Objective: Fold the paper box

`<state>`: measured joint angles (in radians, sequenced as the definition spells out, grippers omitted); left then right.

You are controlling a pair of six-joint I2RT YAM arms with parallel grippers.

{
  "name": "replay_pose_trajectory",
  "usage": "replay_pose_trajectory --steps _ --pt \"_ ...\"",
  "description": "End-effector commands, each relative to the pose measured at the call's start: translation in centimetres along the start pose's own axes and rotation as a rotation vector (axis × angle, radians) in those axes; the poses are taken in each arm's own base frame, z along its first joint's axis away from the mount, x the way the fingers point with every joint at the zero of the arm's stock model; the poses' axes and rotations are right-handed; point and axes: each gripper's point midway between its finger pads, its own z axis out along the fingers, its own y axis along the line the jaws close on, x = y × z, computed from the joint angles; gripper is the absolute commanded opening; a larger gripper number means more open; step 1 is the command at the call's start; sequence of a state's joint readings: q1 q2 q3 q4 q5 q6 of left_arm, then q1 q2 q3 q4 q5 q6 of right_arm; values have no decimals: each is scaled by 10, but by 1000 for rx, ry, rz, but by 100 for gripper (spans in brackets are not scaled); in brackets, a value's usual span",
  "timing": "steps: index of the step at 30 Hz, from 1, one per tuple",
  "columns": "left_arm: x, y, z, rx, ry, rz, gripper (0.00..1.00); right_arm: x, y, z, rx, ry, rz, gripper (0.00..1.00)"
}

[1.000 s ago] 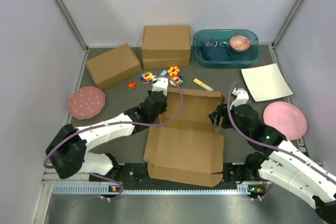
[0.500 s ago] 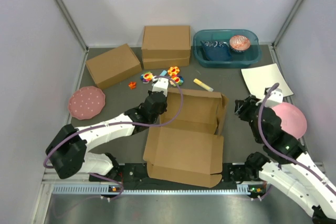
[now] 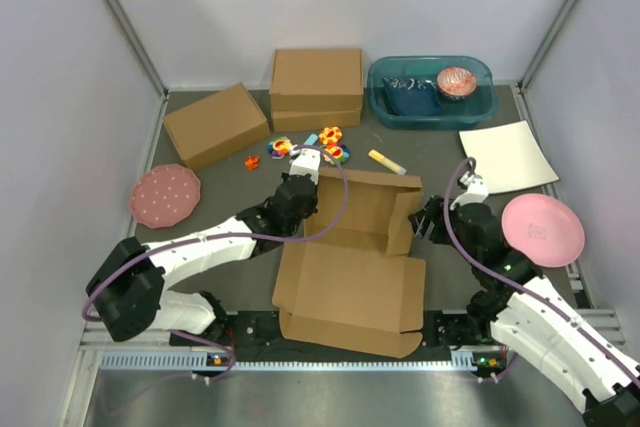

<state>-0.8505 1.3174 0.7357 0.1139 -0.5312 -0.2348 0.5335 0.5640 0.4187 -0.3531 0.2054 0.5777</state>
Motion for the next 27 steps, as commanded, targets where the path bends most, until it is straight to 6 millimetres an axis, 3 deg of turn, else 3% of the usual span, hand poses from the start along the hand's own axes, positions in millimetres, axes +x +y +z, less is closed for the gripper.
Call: replay_pose_trajectory --steps 1,4,7,12,18,21,25,27 --pt "37 5 -3 8 105 74 0 -25 38 0 -177 -74 -10 70" --pt "36 5 -4 8 104 73 0 -38 49 -7 -247 -143 -6 70" --pt "35 5 -5 10 102 70 0 -37 52 -3 -250 -130 -22 71" --pt "34 2 -4 26 105 66 0 -16 32 24 -118 -8 -83 71" --pt "34 -1 -5 39 102 53 0 -17 13 39 1 -5 -135 65" --pt "33 -2 -5 41 96 49 0 -20 5 43 52 -23 -152 51" --pt "31 -3 -4 46 89 37 0 -26 -2 42 134 -91 -194 18" --pt "30 -4 -4 48 82 32 0 -21 0 42 143 -94 -227 11"
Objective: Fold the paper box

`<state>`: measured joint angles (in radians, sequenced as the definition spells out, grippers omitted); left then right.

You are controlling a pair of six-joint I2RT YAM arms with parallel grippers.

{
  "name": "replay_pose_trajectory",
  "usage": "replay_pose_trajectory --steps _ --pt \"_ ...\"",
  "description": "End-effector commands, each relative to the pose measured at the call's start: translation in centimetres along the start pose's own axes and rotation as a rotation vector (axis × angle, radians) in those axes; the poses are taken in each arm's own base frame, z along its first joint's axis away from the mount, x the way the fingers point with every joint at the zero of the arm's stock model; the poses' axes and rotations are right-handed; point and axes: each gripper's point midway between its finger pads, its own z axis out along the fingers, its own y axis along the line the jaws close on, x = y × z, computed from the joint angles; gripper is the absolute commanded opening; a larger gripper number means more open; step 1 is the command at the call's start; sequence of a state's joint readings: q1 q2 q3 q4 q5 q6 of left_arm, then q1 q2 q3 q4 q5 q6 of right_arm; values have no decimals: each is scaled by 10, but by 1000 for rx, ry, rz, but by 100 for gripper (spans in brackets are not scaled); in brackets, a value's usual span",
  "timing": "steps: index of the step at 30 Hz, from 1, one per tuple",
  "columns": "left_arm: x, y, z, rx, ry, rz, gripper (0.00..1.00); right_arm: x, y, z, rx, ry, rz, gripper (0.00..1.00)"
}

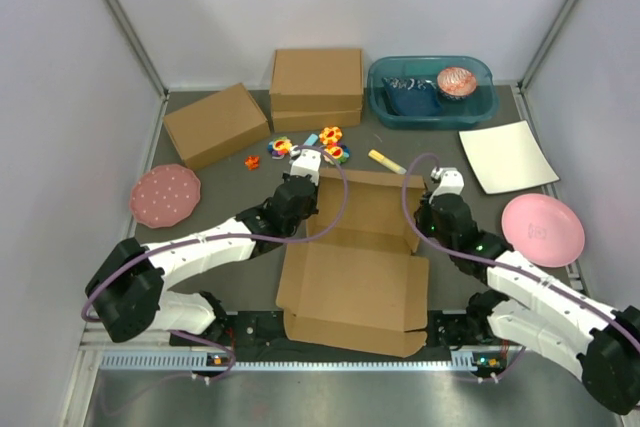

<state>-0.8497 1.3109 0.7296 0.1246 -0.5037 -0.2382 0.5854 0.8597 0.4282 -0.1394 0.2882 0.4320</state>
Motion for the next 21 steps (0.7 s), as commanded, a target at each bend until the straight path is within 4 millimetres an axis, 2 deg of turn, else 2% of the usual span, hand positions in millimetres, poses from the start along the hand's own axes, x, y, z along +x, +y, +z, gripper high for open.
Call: replay_pose_trajectory --steps 1,2,6,7,9,11,13,14,21 --pt "30 1 -3 18 84 38 0 -34 -7 -1 116 -146 -35 3" --pt "29 0 -3 20 80 33 0 -32 -7 0 126 -145 -40 0" --pt "27 -1 -3 26 75 28 0 -30 -10 3 153 -142 -54 1" --pt "28 -1 -3 26 76 31 0 -27 -11 6 159 -129 -63 13" --pt "28 0 -3 23 75 31 0 -28 -10 8 168 -117 -75 19" --pt "28 0 -3 21 75 32 0 -22 -17 13 223 -80 -100 13" --pt "28 1 -3 20 75 33 0 -19 -24 15 279 -47 -113 0" --pt "28 1 -3 19 74 33 0 -15 -26 18 300 -25 -120 0" --pt "27 3 -4 13 70 30 0 -14 -25 18 307 -16 -116 0"
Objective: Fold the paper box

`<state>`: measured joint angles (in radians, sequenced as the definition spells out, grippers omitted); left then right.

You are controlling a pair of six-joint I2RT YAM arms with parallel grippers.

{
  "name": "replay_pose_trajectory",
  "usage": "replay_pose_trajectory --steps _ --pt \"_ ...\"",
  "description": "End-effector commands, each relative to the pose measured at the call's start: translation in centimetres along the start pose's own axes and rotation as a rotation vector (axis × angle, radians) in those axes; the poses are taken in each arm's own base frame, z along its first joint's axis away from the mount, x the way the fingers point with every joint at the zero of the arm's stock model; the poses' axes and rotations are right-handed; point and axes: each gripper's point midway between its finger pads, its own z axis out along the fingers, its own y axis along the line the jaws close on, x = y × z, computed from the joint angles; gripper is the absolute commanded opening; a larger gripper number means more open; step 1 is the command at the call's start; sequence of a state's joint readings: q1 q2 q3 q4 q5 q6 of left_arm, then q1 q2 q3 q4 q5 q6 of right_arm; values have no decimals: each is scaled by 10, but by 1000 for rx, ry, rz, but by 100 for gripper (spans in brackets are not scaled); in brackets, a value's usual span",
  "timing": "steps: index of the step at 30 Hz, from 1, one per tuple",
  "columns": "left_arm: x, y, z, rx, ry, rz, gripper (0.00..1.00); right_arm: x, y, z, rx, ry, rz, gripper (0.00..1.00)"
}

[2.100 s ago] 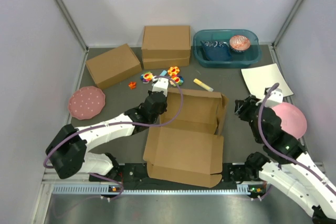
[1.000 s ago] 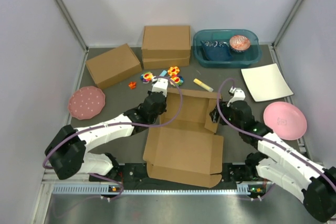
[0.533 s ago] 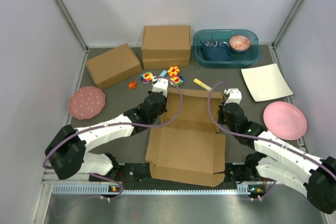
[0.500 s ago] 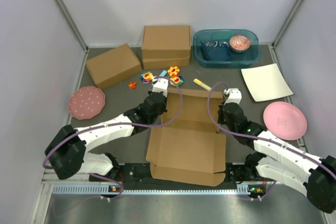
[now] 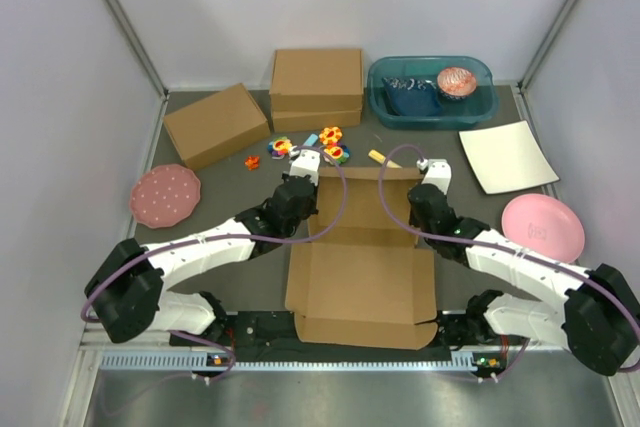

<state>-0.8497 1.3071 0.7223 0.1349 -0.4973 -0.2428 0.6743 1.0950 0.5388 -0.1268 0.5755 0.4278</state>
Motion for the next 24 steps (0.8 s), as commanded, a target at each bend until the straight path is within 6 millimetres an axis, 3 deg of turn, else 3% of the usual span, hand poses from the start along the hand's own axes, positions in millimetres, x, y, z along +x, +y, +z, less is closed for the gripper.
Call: replay_pose_trajectory --steps 1,3,4,7,8,9,10,11,14,18,20,21,22,24 --pt "27 4 -4 4 72 36 0 -2 -11 -2 66 0 -12 5" --pt "25 5 -5 2 69 32 0 -2 -9 -1 57 4 -9 9" --pt "25 4 -4 2 68 31 0 -1 -10 -2 63 3 -9 0" --pt "24 7 -5 -15 59 20 0 -2 -6 -5 36 -18 3 0" --pt "22 8 -5 -19 51 15 0 -13 2 -6 -2 -71 27 0" --pt "16 10 -5 -30 18 -3 0 -7 4 -8 -24 -87 24 0" --pt "17 12 -6 -35 8 -7 0 -16 6 -14 -52 -136 54 0" --pt "12 13 -6 -41 -17 -21 0 -32 14 -17 -91 -208 98 0" --pt "-4 17 -6 -58 -114 -59 0 -37 17 -19 -122 -251 118 0" --pt "-27 26 -8 -94 -254 -103 0 -61 27 -22 -169 -349 155 0" --pt "-50 29 -14 -102 -371 -159 2 -68 30 -22 -177 -380 145 0" --pt "-47 34 -15 -117 -392 -144 3 -71 31 -22 -178 -394 143 0" --pt "-65 34 -20 -109 -476 -188 4 -81 33 -24 -188 -430 158 0" --pt "-67 40 -21 -140 -516 -156 7 -86 34 -23 -182 -456 143 0"
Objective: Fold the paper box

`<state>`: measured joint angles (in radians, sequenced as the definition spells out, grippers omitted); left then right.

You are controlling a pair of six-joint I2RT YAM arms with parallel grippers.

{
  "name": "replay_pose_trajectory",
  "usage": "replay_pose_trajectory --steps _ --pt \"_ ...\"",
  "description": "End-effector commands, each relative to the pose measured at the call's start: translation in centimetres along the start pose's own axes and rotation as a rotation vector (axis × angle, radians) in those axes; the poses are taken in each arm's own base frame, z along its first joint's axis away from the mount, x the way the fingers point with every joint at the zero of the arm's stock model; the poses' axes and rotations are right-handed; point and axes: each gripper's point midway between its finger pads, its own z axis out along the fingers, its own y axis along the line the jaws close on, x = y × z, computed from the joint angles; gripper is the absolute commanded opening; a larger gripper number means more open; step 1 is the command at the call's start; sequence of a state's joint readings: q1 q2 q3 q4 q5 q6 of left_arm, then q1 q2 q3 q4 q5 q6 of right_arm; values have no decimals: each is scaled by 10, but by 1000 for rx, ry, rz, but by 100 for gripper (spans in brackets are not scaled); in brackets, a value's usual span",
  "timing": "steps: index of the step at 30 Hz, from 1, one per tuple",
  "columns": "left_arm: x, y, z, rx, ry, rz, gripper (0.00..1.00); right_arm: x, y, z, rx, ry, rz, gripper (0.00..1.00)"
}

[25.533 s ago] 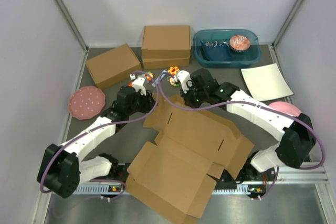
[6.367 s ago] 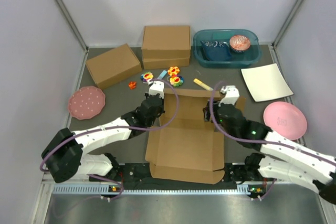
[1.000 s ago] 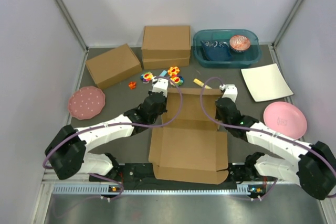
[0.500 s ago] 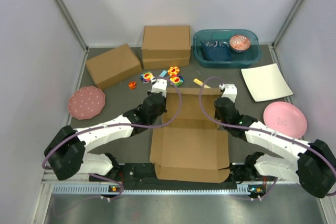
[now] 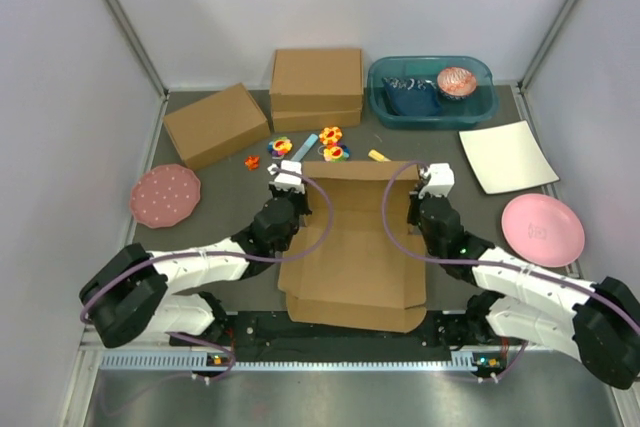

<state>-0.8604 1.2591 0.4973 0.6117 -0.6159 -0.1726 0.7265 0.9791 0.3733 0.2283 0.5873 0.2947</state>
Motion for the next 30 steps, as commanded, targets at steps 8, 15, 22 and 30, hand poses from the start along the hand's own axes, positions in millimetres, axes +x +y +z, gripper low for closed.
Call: replay_pose_trajectory --steps 8,15,22,30 --pt "-68 17 15 -134 -370 -30 13 -68 20 26 2 -324 102 0" --pt "-16 26 18 -166 -263 -36 11 -16 17 39 32 -202 124 23" --pt "6 34 17 -201 -206 -17 7 1 9 23 44 -76 104 55" --pt "3 42 18 -261 -180 57 5 -25 -9 -32 5 -12 99 68"
